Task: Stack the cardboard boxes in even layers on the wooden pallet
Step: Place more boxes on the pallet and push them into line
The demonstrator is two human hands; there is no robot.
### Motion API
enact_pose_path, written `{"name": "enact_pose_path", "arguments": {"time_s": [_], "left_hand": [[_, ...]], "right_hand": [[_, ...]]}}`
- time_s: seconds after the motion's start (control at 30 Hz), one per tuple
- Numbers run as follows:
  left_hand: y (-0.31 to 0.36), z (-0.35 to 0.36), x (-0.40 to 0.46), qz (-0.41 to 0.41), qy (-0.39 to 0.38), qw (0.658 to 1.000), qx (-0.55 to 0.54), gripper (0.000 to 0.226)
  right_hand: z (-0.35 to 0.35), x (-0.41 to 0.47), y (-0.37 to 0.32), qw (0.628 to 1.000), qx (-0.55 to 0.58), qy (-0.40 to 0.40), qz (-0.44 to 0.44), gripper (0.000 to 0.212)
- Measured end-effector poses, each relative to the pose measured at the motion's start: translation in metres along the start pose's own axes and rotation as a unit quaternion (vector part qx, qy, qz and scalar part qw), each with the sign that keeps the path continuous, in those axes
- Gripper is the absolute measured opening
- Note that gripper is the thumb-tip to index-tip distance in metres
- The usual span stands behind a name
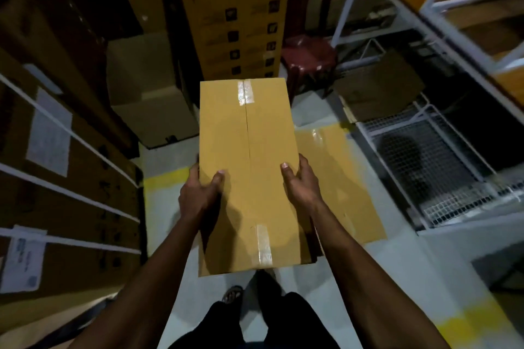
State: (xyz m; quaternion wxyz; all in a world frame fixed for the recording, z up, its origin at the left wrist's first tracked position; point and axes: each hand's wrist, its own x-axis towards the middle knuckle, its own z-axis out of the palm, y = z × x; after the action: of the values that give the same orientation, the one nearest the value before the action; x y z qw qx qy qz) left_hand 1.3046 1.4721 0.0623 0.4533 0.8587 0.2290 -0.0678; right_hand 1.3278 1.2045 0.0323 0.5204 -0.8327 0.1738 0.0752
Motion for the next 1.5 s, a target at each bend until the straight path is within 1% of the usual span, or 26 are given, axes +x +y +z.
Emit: {"name": "enact_pose_path", "arguments": {"time_s": [0.07, 0.17, 0.27, 0.37, 0.47, 0.57, 0.73, 0.8, 0.87, 0.93, 0.97, 1.17, 1.27, 1.3, 1.37, 1.4, 1.43, 1.5], "left_hand": [[0.009, -0.004, -0.012, 0.021, -0.003, 1.0, 0.005, 0.075], [0.014, -0.01, -0.032, 0.054, -0.03, 0.998, 0.002, 0.076], [0.014, -0.01, -0.046, 0.083, -0.069, 0.994, 0.004, 0.084], [0.018, -0.004, -0.064, 0.113, -0.117, 0.986, 0.016, 0.092], [0.024, 0.007, -0.088, 0.155, -0.165, 0.973, 0.037, 0.078], [0.029, 0.023, -0.116, 0.192, -0.213, 0.956, 0.059, 0.08], [0.033, 0.06, -0.171, 0.236, -0.306, 0.917, 0.097, 0.08], [0.035, 0.074, -0.2, 0.258, -0.34, 0.897, 0.111, 0.072], [0.038, 0.086, -0.23, 0.275, -0.369, 0.879, 0.124, 0.073], [0.041, 0.096, -0.26, 0.29, -0.384, 0.864, 0.144, 0.083], [0.043, 0.099, -0.278, 0.3, -0.392, 0.856, 0.155, 0.085], [0.047, 0.122, -0.374, 0.354, -0.456, 0.803, 0.149, 0.071], [0.044, 0.129, -0.423, 0.368, -0.488, 0.779, 0.137, 0.063], [0.042, 0.132, -0.438, 0.371, -0.499, 0.771, 0.139, 0.065], [0.034, 0.145, -0.468, 0.377, -0.51, 0.758, 0.154, 0.077], [0.029, 0.15, -0.481, 0.381, -0.515, 0.75, 0.164, 0.078], [0.023, 0.158, -0.496, 0.39, -0.52, 0.74, 0.176, 0.076], [0.016, 0.163, -0.528, 0.414, -0.526, 0.716, 0.198, 0.073]], "right_hand": [[-0.013, -0.014, 0.003, 1.0, 0.004, 0.016, 0.005, 0.075], [-0.032, -0.051, 0.003, 0.999, 0.007, 0.053, -0.001, 0.078], [-0.047, -0.096, 0.006, 0.995, 0.009, 0.099, -0.003, 0.073], [-0.061, -0.141, 0.021, 0.988, 0.018, 0.151, 0.02, 0.08], [-0.075, -0.189, 0.04, 0.979, 0.043, 0.195, 0.038, 0.072], [-0.088, -0.243, 0.056, 0.964, 0.058, 0.252, 0.057, 0.068], [-0.107, -0.333, 0.089, 0.929, 0.065, 0.347, 0.108, 0.066], [-0.113, -0.368, 0.105, 0.911, 0.068, 0.386, 0.128, 0.069], [-0.12, -0.404, 0.115, 0.891, 0.084, 0.423, 0.141, 0.063], [-0.127, -0.436, 0.126, 0.871, 0.094, 0.454, 0.16, 0.056], [-0.13, -0.452, 0.134, 0.861, 0.098, 0.468, 0.17, 0.055], [-0.146, -0.547, 0.176, 0.816, 0.127, 0.525, 0.206, 0.071], [-0.147, -0.594, 0.195, 0.793, 0.144, 0.552, 0.213, 0.073], [-0.147, -0.609, 0.204, 0.782, 0.151, 0.565, 0.214, 0.075], [-0.148, -0.64, 0.224, 0.762, 0.169, 0.586, 0.218, 0.08], [-0.146, -0.653, 0.231, 0.754, 0.17, 0.596, 0.219, 0.081], [-0.145, -0.67, 0.236, 0.743, 0.172, 0.608, 0.222, 0.08], [-0.141, -0.701, 0.236, 0.719, 0.182, 0.633, 0.223, 0.067]]}}
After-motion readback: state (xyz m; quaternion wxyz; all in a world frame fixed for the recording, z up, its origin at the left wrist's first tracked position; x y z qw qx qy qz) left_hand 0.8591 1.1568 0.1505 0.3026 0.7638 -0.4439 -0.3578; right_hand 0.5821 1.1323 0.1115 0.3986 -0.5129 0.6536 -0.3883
